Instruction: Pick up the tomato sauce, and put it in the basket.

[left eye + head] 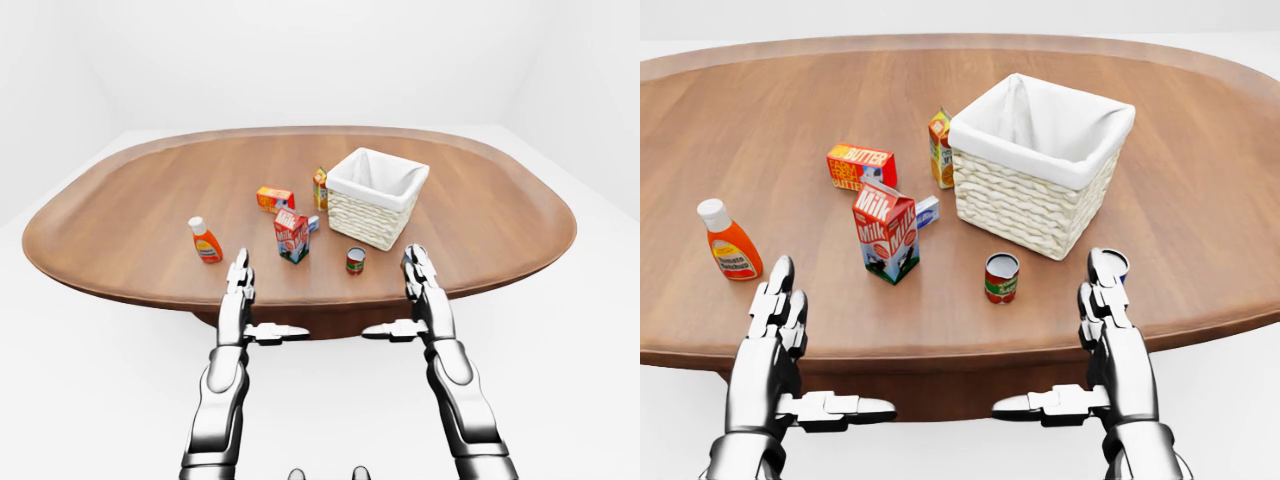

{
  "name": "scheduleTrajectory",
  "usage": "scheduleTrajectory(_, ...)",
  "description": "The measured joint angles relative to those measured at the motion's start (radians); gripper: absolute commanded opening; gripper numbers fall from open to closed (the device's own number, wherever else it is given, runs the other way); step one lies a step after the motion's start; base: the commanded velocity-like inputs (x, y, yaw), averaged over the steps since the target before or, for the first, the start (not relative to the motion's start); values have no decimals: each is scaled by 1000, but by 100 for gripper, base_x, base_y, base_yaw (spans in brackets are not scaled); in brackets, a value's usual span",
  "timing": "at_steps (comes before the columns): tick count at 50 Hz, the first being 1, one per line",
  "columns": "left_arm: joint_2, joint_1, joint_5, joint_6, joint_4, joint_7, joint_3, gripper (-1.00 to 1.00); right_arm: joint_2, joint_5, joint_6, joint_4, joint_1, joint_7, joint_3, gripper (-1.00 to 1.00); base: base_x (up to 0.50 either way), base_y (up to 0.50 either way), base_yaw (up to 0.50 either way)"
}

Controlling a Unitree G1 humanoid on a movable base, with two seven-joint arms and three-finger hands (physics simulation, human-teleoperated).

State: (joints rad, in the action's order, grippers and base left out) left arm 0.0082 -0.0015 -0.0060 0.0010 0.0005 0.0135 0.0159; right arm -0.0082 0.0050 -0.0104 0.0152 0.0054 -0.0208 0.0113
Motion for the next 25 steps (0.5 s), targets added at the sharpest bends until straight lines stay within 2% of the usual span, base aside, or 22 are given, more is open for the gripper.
scheduleTrajectory(19,12,8,-2,34,-58,19,22,100,-10,20,-74,88,12,-41,24,100,0,0,0)
scheduleTrajectory(25,13,12,-2,54,-90,23,25,100,-12,27,-77,110,13,-45,28,100,0,0,0)
